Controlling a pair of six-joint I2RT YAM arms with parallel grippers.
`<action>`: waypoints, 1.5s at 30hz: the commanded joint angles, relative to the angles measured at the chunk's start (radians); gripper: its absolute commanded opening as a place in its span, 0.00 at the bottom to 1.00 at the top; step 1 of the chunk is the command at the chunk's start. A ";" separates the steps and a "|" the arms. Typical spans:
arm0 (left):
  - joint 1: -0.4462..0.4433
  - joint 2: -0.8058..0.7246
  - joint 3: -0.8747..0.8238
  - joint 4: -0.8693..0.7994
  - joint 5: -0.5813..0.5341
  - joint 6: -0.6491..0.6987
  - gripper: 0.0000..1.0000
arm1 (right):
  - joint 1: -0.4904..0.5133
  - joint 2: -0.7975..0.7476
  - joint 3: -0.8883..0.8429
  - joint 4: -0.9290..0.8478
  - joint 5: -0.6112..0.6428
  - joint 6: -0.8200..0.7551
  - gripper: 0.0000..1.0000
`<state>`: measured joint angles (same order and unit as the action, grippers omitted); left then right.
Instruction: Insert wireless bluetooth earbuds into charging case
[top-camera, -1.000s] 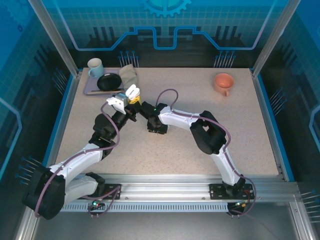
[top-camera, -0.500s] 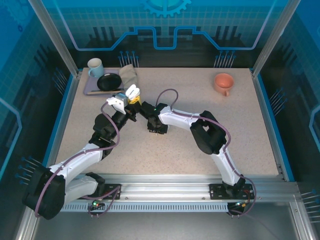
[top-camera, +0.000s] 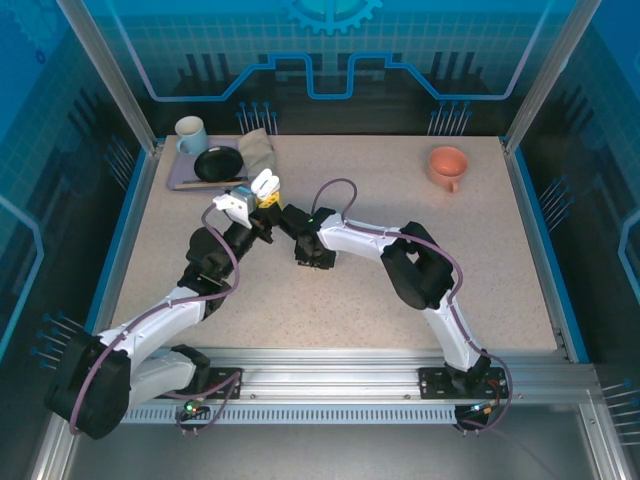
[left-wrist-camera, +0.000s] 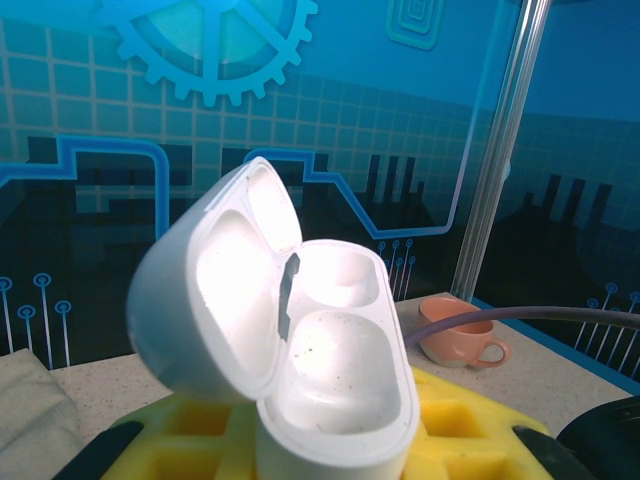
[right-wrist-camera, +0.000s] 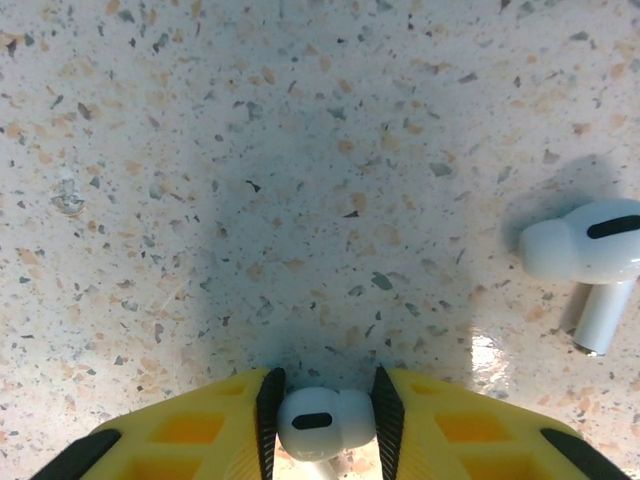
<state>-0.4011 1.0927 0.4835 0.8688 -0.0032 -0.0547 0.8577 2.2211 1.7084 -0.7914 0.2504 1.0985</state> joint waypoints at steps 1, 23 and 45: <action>0.009 -0.010 0.033 0.029 0.005 -0.019 0.00 | 0.039 0.002 -0.039 -0.076 -0.071 0.005 0.34; 0.009 -0.021 0.035 0.008 0.020 -0.011 0.00 | 0.033 -0.078 -0.105 0.029 -0.014 -0.016 0.22; 0.009 -0.024 0.110 -0.072 0.078 0.036 0.00 | 0.022 -0.570 -0.267 0.115 0.221 -0.118 0.23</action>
<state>-0.4011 1.0859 0.5507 0.7994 0.0414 -0.0437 0.8768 1.7420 1.4590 -0.7044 0.3836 1.0325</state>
